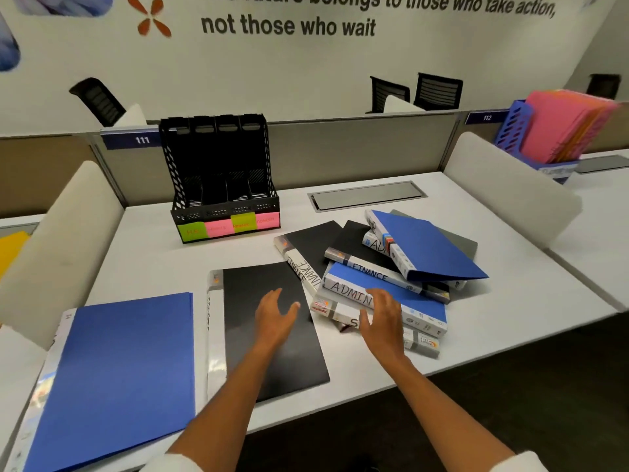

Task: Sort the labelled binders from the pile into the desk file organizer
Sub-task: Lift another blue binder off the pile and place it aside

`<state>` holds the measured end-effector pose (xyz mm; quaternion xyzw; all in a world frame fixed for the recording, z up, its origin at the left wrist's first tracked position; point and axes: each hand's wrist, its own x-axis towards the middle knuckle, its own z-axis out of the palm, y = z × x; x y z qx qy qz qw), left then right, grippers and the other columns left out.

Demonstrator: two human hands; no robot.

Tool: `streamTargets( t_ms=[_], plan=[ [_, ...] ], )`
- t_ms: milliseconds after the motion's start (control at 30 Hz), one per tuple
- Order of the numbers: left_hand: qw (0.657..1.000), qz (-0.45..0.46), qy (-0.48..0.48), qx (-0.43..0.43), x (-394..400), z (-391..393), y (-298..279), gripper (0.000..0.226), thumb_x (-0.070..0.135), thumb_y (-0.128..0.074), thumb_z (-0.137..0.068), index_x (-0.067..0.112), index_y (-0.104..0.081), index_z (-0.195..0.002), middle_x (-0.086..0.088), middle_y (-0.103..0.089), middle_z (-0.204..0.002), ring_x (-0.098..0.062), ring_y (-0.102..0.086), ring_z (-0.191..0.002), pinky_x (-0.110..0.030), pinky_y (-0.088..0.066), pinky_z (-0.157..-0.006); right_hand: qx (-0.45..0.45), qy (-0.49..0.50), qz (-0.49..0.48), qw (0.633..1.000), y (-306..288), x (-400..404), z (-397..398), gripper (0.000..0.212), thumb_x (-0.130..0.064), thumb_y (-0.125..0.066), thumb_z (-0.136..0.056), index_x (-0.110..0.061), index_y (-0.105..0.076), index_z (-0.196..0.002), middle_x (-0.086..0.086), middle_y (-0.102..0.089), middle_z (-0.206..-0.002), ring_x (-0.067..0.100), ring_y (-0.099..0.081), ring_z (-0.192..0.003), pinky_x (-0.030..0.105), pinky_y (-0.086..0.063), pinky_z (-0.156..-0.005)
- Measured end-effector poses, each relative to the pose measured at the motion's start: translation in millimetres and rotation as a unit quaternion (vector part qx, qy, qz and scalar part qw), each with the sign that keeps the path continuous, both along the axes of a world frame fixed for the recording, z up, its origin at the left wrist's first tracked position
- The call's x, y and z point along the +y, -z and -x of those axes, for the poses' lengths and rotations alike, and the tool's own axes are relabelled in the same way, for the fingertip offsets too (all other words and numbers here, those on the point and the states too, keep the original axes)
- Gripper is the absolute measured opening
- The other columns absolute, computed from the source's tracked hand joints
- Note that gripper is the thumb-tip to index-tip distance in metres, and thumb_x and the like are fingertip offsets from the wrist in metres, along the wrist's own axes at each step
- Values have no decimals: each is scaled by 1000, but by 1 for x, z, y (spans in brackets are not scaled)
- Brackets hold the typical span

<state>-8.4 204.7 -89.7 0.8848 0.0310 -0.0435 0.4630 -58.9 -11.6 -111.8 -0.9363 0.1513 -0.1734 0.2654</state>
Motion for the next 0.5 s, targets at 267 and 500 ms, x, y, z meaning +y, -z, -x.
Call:
streamTargets(
  t_ms=[267, 500],
  plan=[
    [994, 96, 55, -12, -108, -23, -25, 49, 35, -69, -87, 12, -57, -129, 12, -60, -115, -24, -53, -124, -14, -43, -89, 1, 62, 24, 998, -18, -108, -19, 62, -21, -72, -83, -12, -45, -138, 11, -43, -142, 31, -40, -130, 44, -41, -104],
    [987, 117, 99, 45, -188, -41, -32, 69, 45, -65, -88, 16, -41, -146, -5, -42, -151, -21, -38, -140, -37, -34, -114, 75, 44, 48, 995, -11, -181, -38, 78, -25, -75, -81, -16, -34, -146, 10, -33, -151, 30, -29, -139, 43, -31, -113]
  ],
)
